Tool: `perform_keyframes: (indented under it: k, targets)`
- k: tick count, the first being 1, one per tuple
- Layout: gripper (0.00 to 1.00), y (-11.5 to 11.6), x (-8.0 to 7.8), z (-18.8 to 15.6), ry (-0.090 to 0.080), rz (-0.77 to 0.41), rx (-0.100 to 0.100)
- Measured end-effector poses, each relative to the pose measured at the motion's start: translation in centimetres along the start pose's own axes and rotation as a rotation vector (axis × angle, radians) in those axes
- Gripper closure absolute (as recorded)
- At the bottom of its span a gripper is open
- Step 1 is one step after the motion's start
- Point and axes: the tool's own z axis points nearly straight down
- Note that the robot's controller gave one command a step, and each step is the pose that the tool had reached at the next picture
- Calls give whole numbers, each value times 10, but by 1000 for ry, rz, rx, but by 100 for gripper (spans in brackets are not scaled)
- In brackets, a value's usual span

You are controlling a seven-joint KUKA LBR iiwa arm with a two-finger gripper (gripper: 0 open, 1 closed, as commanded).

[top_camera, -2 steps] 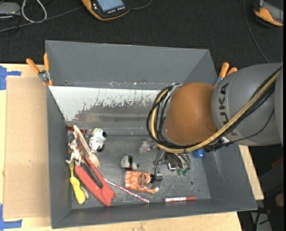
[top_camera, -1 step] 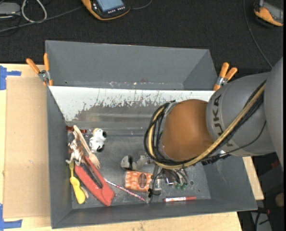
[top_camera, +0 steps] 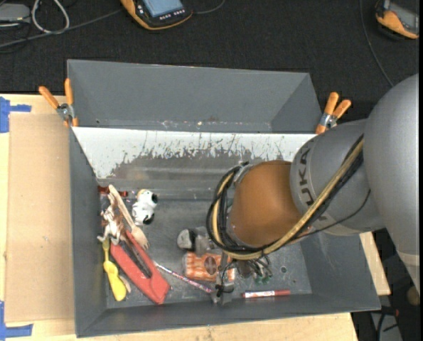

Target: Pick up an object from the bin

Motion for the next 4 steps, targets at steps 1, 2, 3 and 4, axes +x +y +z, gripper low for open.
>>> perform_keyframes:
  k: [1,2,3,4]
  targets:
    - [100,3,16,-1,11,22,-1]
    - [100,3,16,-1,11,23,-1]
    - [100,4,17,-25,16,23,-2]
    - [100,4,17,-50,17,23,-2]
